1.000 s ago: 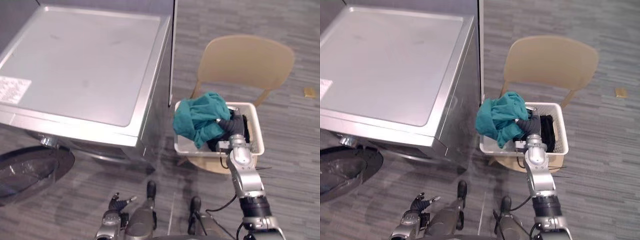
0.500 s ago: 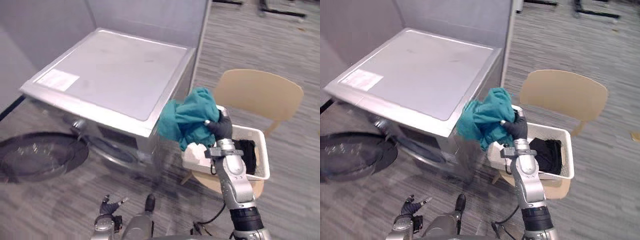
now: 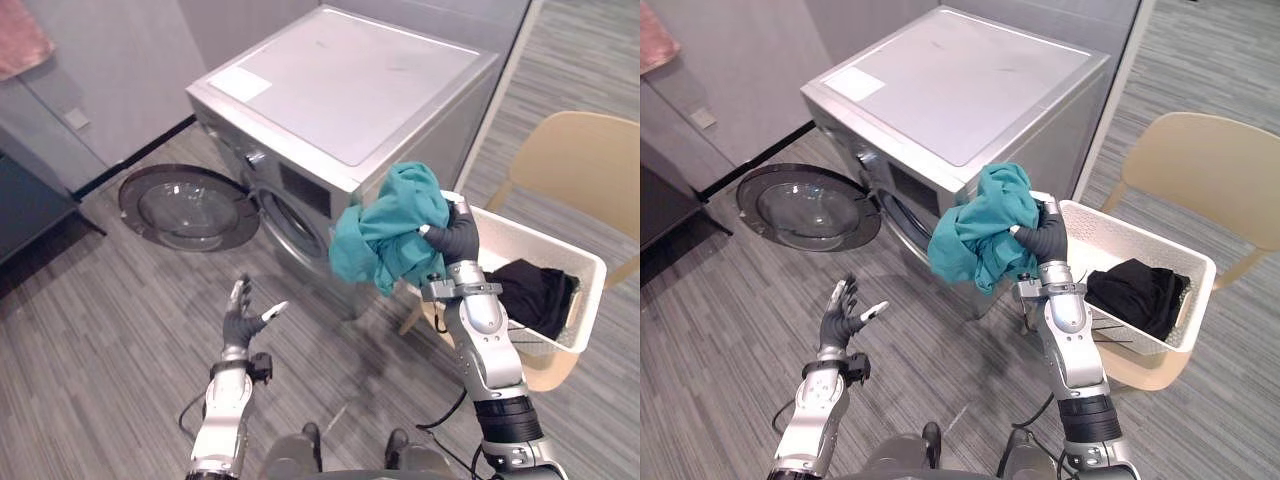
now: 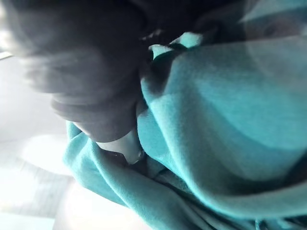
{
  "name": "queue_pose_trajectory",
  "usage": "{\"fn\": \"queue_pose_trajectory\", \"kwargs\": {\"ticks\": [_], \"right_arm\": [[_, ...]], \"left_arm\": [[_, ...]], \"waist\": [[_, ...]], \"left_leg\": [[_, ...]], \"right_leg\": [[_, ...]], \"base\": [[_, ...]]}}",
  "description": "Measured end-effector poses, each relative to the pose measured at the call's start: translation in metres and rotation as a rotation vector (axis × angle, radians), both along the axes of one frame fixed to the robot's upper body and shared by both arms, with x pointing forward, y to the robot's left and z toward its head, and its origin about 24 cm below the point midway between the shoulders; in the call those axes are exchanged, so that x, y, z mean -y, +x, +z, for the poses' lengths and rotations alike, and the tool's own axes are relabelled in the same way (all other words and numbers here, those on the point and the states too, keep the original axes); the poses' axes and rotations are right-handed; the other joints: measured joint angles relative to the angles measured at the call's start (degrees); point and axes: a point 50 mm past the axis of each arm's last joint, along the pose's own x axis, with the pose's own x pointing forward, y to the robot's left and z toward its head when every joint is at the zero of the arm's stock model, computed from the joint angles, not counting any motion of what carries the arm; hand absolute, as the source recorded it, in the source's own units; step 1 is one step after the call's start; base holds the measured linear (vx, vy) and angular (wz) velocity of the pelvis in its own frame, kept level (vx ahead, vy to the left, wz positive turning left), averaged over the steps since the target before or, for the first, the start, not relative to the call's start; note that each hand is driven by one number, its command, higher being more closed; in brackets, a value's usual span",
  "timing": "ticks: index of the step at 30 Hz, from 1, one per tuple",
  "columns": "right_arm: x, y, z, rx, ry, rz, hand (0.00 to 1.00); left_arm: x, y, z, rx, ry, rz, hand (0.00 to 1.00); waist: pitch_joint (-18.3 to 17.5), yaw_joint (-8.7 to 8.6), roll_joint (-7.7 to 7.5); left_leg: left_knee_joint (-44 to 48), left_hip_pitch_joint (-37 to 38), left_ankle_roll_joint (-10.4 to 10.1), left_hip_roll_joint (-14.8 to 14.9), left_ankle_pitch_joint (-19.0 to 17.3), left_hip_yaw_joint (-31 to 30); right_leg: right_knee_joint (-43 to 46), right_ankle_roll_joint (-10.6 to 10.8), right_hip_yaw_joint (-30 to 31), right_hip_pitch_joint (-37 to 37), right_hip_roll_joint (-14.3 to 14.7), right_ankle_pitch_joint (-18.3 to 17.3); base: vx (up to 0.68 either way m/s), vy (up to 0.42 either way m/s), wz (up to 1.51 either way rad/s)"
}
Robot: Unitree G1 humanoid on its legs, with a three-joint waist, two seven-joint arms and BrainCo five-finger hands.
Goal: Pick up the laundry basket with both hands and put the clothes into the washing machine.
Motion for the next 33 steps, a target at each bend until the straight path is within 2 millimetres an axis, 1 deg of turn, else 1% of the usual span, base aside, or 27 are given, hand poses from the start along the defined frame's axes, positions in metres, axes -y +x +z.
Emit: {"fn": "queue_pose_trajectory", "kwargs": {"ticks": [1,2,3,4,5,6,7,8,9,10,11,14,15,22,25,27,28,29,31,32,33], "right_arm": [[-0.002,0.0,0.0,0.001,-0.001,0.016,1.0],[-0.011,-0.001,-0.001,-0.001,-0.002,0.059,1.0],[-0.024,-0.003,-0.002,-0.004,0.001,0.114,1.0],[-0.032,-0.004,-0.003,-0.008,0.005,0.15,1.0],[-0.049,-0.004,-0.006,-0.022,0.004,0.223,1.0],[-0.07,-0.006,-0.009,-0.039,0.005,0.321,1.0],[-0.078,-0.007,-0.011,-0.045,0.005,0.36,1.0],[-0.094,-0.009,-0.013,-0.058,0.004,0.422,1.0],[-0.101,-0.01,-0.013,-0.065,0.009,0.453,1.0],[-0.11,-0.012,-0.015,-0.079,0.023,0.498,1.0],[-0.115,-0.014,-0.017,-0.087,0.026,0.521,1.0],[-0.123,-0.016,-0.027,-0.149,0.074,0.574,1.0],[-0.124,-0.017,-0.028,-0.159,0.09,0.584,0.0],[-0.123,-0.019,-0.031,-0.183,0.137,0.6,0.0],[-0.12,-0.023,-0.039,-0.205,0.144,0.585,0.0],[-0.11,-0.026,-0.049,-0.227,0.114,0.537,0.0],[-0.107,-0.026,-0.051,-0.225,0.09,0.522,0.0],[-0.1,-0.027,-0.054,-0.221,0.052,0.484,0.0],[-0.083,-0.022,-0.058,-0.211,-0.031,0.373,0.0],[-0.066,-0.018,-0.059,-0.204,-0.092,0.281,0.0],[-0.049,-0.015,-0.06,-0.197,-0.148,0.187,0.0]], "left_arm": [[0.005,0.002,0.005,0.023,0.006,-0.028,0.0],[0.014,0.005,0.012,0.059,0.016,-0.082,0.0],[0.02,0.008,0.016,0.081,0.036,-0.124,0.0],[0.025,0.009,0.018,0.091,0.038,-0.144,0.0],[0.029,0.011,0.021,0.105,0.058,-0.172,0.0],[0.032,0.012,0.023,0.115,0.074,-0.188,0.0],[0.034,0.014,0.024,0.12,0.077,-0.198,0.0],[0.037,0.016,0.025,0.129,0.091,-0.213,0.0],[0.037,0.017,0.025,0.132,0.099,-0.215,1.0],[0.039,0.019,0.024,0.131,0.111,-0.221,1.0],[0.04,0.021,0.024,0.13,0.116,-0.226,1.0],[0.042,0.025,0.017,0.107,0.141,-0.222,1.0],[0.042,0.026,0.016,0.106,0.147,-0.211,1.0],[0.038,0.028,0.019,0.123,0.154,-0.138,1.0],[0.028,0.026,0.015,0.109,0.158,-0.083,1.0],[0.016,0.021,0.008,0.071,0.138,-0.01,1.0],[0.012,0.02,0.006,0.061,0.133,0.01,1.0],[0.005,0.019,0.004,0.052,0.127,0.046,1.0],[-0.004,0.017,0.002,0.042,0.116,0.092,1.0],[-0.008,0.015,0.0,0.028,0.099,0.12,1.0],[-0.012,0.014,-0.005,0.004,0.083,0.144,1.0]], "waist": [[-0.5,-0.11,-0.05],[-1.1,-0.06,-0.8],[-1.5,0.34,-1.21],[-1.6,0.46,-1.31],[-1.8,0.51,-1.6],[-2.0,0.48,-1.77],[-2.1,0.54,-1.83],[-2.5,0.57,-1.98],[-2.9,0.57,-2.05],[-3.5,0.54,-2.22],[-3.6,0.62,-2.34],[-4.3,0.49,-2.63],[-4.6,0.46,-2.79],[-5.2,0.31,-3.05],[-5.6,0.43,-3.49],[-5.6,0.44,-3.58],[-5.6,0.4,-3.58],[-5.5,0.56,-3.63],[-5.2,0.62,-3.75],[-4.9,0.65,-3.59],[-4.6,0.49,-4.01]], "left_leg": [[-2.0,0.5,-0.3,-0.1,0.5,-0.3],[-4.3,0.7,0.1,-0.8,2.2,-0.9],[-5.2,0.8,0.6,-1.4,3.2,-1.5],[-5.7,1.1,0.7,-1.6,3.5,-1.8],[-6.3,2.1,1.0,-2.0,4.1,-2.0],[-6.6,2.9,1.2,-2.3,4.4,-2.1],[-6.6,3.1,1.3,-2.4,4.5,-2.2],[-6.9,3.4,1.3,-2.6,4.8,-2.3],[-7.3,3.5,1.4,-2.6,5.1,-2.4],[-8.0,3.7,1.5,-2.7,5.7,-2.7],[-8.5,4.0,1.5,-2.7,6.1,-2.9],[-9.5,4.8,1.5,-2.6,6.9,-2.9],[-9.6,4.7,1.4,-2.5,7.0,-2.9],[-9.6,4.9,1.1,-2.2,7.2,-3.2],[-9.6,4.2,0.9,-2.1,7.3,-3.9],[-9.6,2.4,0.6,-2.1,7.7,-5.4],[-9.6,1.8,0.6,-2.2,7.9,-6.0],[-9.6,0.1,0.4,-2.2,8.6,-7.3],[-9.6,-2.9,0.3,-2.5,10.1,-8.1],[-10.0,-4.5,2.0,-1.9,8.3,-3.3],[-9.6,-5.3,3.9,-0.8,6.2,5.1]], "right_leg": [[-0.3,0.3,-0.6,0.0,-0.1,0.2],[-1.1,0.8,-1.3,0.0,-0.7,1.2],[-2.4,1.4,-1.7,0.6,-0.9,2.3],[-3.0,1.6,-1.9,1.2,-0.9,2.7],[-3.7,1.8,-1.9,2.2,-1.0,3.2],[-3.9,2.1,-1.9,2.9,-1.1,3.5],[-4.1,2.1,-1.9,3.3,-1.2,3.6],[-4.4,2.2,-2.0,3.6,-1.5,3.9],[-4.5,2.2,-2.0,3.6,-1.5,4.0],[-4.6,2.3,-2.2,3.6,-1.5,4.1],[-4.6,2.2,-2.3,3.8,-1.5,4.2],[-4.9,2.1,-2.1,4.1,-1.2,4.6],[-5.4,1.9,-2.0,4.1,-0.8,5.0],[-7.4,1.7,-2.2,5.2,0.1,5.9],[-7.8,1.6,-2.9,5.2,0.3,5.9],[-7.8,1.6,-4.4,4.6,0.4,5.9],[-7.7,1.6,-5.0,4.3,0.5,5.8],[-7.0,1.5,-6.6,3.3,0.3,5.4],[-5.6,1.3,-10.0,1.7,-1.0,4.7],[-5.1,1.2,-13.2,1.4,-1.6,4.4],[-5.3,1.4,-15.7,1.5,-3.0,4.4]], "base": [[-0.12,0.142,0.59],[-0.1,0.139,0.43],[-0.1,0.133,0.34],[-0.09,0.133,0.21],[-0.08,0.105,0.11],[-0.06,0.081,0.07],[-0.05,0.043,0.06],[-0.05,0.039,0.06],[-0.06,0.041,0.08],[-0.04,0.021,0.09],[-0.03,0.001,0.09],[-0.03,-0.003,-0.04],[-0.02,-0.01,-0.08],[0.0,-0.003,0.0],[0.03,-0.017,0.11],[0.01,-0.024,0.31],[0.0,-0.037,0.5],[0.0,-0.042,0.74],[-0.05,-0.008,0.91],[-0.06,0.026,1.16],[-0.01,0.036,1.2]]}}
